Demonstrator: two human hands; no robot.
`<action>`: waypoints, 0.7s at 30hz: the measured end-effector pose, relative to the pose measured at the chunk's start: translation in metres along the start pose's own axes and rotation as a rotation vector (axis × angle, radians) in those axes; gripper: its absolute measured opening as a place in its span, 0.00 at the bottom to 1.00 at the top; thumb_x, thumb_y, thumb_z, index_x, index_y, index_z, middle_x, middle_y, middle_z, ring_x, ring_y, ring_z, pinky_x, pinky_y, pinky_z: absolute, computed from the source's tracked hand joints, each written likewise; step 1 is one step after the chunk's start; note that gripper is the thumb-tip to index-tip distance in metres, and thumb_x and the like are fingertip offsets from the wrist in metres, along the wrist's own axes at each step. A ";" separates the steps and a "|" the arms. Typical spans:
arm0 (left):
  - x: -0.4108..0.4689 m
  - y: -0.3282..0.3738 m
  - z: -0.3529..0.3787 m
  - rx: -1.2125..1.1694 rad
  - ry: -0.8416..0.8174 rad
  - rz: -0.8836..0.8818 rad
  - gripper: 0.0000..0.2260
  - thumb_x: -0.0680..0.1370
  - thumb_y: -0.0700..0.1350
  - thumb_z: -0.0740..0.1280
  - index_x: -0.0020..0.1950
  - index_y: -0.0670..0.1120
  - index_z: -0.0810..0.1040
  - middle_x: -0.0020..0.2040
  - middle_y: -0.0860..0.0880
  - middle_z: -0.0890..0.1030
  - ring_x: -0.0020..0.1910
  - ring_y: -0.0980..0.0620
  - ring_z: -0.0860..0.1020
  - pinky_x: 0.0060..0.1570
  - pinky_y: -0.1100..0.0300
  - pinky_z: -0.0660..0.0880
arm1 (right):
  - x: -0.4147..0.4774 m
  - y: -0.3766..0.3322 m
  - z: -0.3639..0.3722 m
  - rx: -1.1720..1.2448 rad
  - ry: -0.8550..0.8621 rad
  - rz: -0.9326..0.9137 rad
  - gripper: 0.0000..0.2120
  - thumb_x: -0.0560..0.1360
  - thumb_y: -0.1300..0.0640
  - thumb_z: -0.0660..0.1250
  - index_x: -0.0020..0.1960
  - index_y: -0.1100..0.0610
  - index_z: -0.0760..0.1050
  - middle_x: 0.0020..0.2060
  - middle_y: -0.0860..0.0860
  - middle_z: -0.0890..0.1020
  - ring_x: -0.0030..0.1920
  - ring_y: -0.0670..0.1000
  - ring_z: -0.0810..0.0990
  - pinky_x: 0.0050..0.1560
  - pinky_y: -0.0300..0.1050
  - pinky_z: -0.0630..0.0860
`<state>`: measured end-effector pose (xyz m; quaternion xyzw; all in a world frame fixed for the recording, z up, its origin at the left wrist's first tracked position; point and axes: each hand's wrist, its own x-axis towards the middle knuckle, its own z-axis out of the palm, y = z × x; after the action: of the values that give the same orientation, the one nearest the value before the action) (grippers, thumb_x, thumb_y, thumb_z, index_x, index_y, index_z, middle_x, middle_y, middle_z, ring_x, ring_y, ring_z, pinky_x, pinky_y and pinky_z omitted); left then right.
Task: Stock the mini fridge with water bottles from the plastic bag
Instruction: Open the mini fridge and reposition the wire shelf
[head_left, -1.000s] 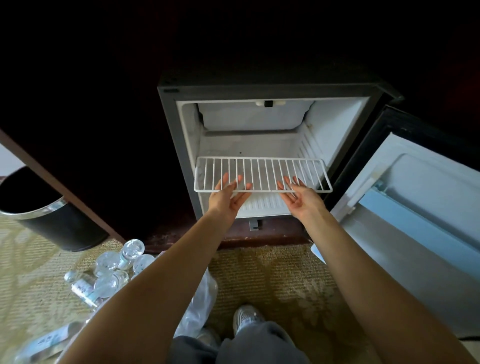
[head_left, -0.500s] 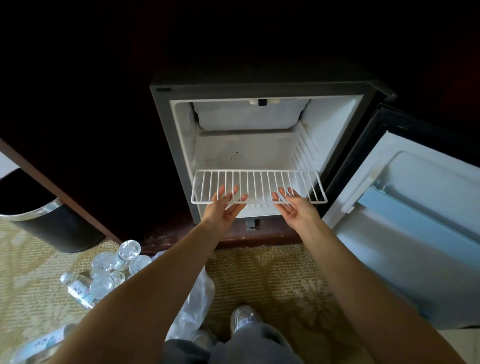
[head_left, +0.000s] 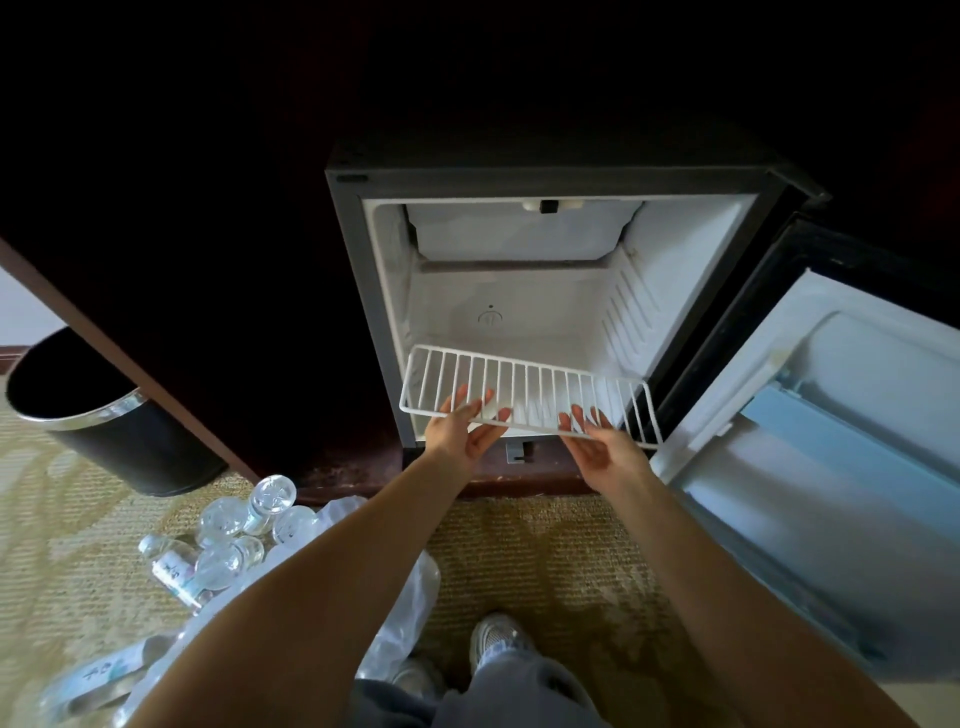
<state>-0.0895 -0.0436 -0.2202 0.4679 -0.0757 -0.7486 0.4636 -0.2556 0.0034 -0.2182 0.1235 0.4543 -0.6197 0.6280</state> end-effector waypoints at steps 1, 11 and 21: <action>-0.001 0.000 0.000 0.008 -0.010 0.002 0.15 0.79 0.35 0.62 0.63 0.48 0.72 0.50 0.46 0.82 0.36 0.45 0.84 0.35 0.55 0.82 | 0.000 0.000 -0.002 0.008 -0.005 0.000 0.17 0.77 0.72 0.59 0.64 0.62 0.72 0.52 0.59 0.82 0.48 0.58 0.82 0.42 0.53 0.82; 0.006 0.003 0.004 -0.087 0.003 -0.033 0.16 0.80 0.34 0.61 0.66 0.47 0.71 0.59 0.43 0.79 0.41 0.42 0.83 0.36 0.53 0.82 | 0.021 -0.024 0.021 -0.154 -0.007 -0.029 0.09 0.79 0.72 0.57 0.50 0.61 0.71 0.61 0.61 0.78 0.48 0.59 0.81 0.56 0.54 0.77; 0.022 0.006 0.010 -0.086 -0.002 -0.014 0.19 0.79 0.34 0.61 0.68 0.46 0.70 0.55 0.43 0.80 0.46 0.41 0.81 0.35 0.53 0.82 | 0.031 -0.023 0.029 -0.113 -0.014 -0.034 0.10 0.78 0.72 0.57 0.49 0.58 0.70 0.62 0.61 0.77 0.61 0.61 0.77 0.54 0.53 0.76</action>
<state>-0.0963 -0.0669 -0.2247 0.4473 -0.0409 -0.7549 0.4780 -0.2693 -0.0430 -0.2154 0.0756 0.4861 -0.6045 0.6265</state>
